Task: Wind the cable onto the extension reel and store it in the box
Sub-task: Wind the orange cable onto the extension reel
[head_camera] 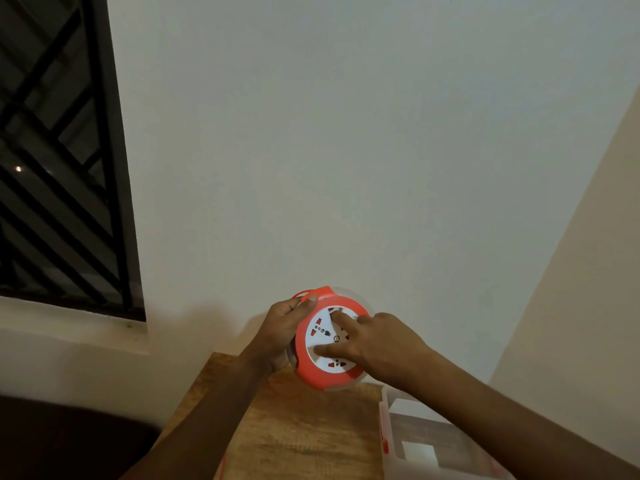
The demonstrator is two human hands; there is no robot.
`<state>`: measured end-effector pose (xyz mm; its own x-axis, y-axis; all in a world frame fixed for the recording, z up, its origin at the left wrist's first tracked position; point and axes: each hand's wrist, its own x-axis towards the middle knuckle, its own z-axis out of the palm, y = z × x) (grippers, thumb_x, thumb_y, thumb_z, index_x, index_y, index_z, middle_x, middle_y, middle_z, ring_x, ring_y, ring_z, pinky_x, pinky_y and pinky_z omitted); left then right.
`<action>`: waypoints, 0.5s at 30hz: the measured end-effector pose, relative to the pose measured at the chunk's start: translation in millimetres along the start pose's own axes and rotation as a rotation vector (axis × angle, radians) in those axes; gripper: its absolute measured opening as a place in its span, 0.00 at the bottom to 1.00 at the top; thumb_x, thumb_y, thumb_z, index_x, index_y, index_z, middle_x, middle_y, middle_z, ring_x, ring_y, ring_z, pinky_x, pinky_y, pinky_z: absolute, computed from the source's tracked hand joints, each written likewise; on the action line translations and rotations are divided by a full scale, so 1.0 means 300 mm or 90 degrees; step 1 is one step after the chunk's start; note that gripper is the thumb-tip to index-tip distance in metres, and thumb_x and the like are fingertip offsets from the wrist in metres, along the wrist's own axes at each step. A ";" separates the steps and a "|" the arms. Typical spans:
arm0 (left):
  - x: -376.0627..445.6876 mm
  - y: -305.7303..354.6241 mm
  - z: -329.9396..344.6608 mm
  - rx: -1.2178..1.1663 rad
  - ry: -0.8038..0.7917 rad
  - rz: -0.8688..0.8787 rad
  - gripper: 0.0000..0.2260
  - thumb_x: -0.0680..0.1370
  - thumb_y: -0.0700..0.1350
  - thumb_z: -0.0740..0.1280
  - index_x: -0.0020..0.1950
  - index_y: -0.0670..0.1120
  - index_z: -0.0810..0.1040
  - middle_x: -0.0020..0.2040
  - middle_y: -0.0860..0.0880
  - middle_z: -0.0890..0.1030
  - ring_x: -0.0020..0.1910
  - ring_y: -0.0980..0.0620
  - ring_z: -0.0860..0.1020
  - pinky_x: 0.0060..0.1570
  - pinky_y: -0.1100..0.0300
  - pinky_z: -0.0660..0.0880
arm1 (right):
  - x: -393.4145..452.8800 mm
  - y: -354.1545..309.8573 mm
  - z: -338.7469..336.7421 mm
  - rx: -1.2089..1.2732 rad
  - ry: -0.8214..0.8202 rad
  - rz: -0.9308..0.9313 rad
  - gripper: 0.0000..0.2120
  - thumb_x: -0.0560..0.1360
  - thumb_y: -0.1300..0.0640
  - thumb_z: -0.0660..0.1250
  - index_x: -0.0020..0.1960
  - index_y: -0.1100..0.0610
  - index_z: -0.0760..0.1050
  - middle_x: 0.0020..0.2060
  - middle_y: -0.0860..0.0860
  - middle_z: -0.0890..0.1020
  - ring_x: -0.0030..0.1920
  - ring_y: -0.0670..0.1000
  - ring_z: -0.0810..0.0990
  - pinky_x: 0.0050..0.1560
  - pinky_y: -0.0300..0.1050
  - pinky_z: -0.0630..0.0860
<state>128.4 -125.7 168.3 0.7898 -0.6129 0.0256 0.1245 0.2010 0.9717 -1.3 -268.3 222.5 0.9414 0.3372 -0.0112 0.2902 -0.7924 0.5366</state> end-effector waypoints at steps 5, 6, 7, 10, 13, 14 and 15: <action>0.005 0.018 -0.002 -0.002 0.003 0.009 0.15 0.82 0.53 0.64 0.61 0.45 0.81 0.51 0.43 0.88 0.46 0.40 0.87 0.42 0.49 0.85 | 0.009 -0.012 0.025 -0.055 0.055 0.054 0.40 0.61 0.45 0.80 0.70 0.47 0.69 0.57 0.61 0.80 0.45 0.62 0.84 0.43 0.57 0.81; 0.006 0.020 0.000 0.000 0.007 0.013 0.15 0.82 0.53 0.64 0.61 0.45 0.81 0.52 0.43 0.88 0.46 0.40 0.87 0.43 0.48 0.85 | 0.013 -0.015 0.037 -0.041 0.075 0.078 0.42 0.60 0.44 0.80 0.70 0.49 0.69 0.54 0.61 0.82 0.42 0.61 0.84 0.42 0.57 0.81; 0.006 0.020 0.002 -0.003 0.018 0.014 0.15 0.81 0.54 0.64 0.61 0.46 0.81 0.52 0.44 0.88 0.47 0.40 0.87 0.44 0.47 0.85 | 0.017 -0.017 0.046 -0.025 0.095 0.100 0.42 0.60 0.42 0.80 0.70 0.50 0.69 0.52 0.60 0.83 0.41 0.61 0.85 0.41 0.57 0.81; 0.008 0.013 0.008 -0.018 0.053 0.019 0.20 0.77 0.58 0.67 0.62 0.48 0.81 0.53 0.45 0.88 0.49 0.39 0.87 0.50 0.41 0.84 | 0.026 -0.026 0.060 0.000 0.150 0.146 0.39 0.63 0.39 0.77 0.70 0.51 0.69 0.50 0.58 0.84 0.40 0.60 0.85 0.42 0.56 0.81; 0.004 0.007 0.037 -0.046 0.077 0.079 0.18 0.79 0.56 0.66 0.62 0.47 0.81 0.52 0.46 0.88 0.48 0.42 0.87 0.47 0.46 0.85 | 0.037 -0.042 0.044 0.080 0.190 0.253 0.33 0.74 0.37 0.64 0.74 0.50 0.64 0.53 0.56 0.84 0.44 0.57 0.84 0.44 0.53 0.81; 0.000 0.005 0.053 -0.064 0.089 0.105 0.15 0.81 0.53 0.65 0.62 0.47 0.81 0.52 0.46 0.88 0.49 0.42 0.87 0.46 0.48 0.85 | 0.044 -0.045 0.030 0.163 0.215 0.340 0.32 0.76 0.36 0.59 0.75 0.49 0.62 0.54 0.54 0.84 0.46 0.56 0.84 0.45 0.50 0.80; -0.006 0.006 0.072 -0.075 0.100 0.127 0.13 0.83 0.51 0.63 0.61 0.47 0.82 0.52 0.46 0.88 0.49 0.44 0.87 0.46 0.49 0.85 | 0.051 -0.050 0.018 0.260 0.238 0.433 0.31 0.76 0.34 0.57 0.74 0.48 0.62 0.56 0.52 0.83 0.48 0.54 0.83 0.47 0.48 0.79</action>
<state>114.3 -140.8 175.0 0.8878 -0.4285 0.1678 0.0193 0.3991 0.9167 9.8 -253.9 209.6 0.8357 -0.1867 0.5164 -0.2072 -0.9781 -0.0182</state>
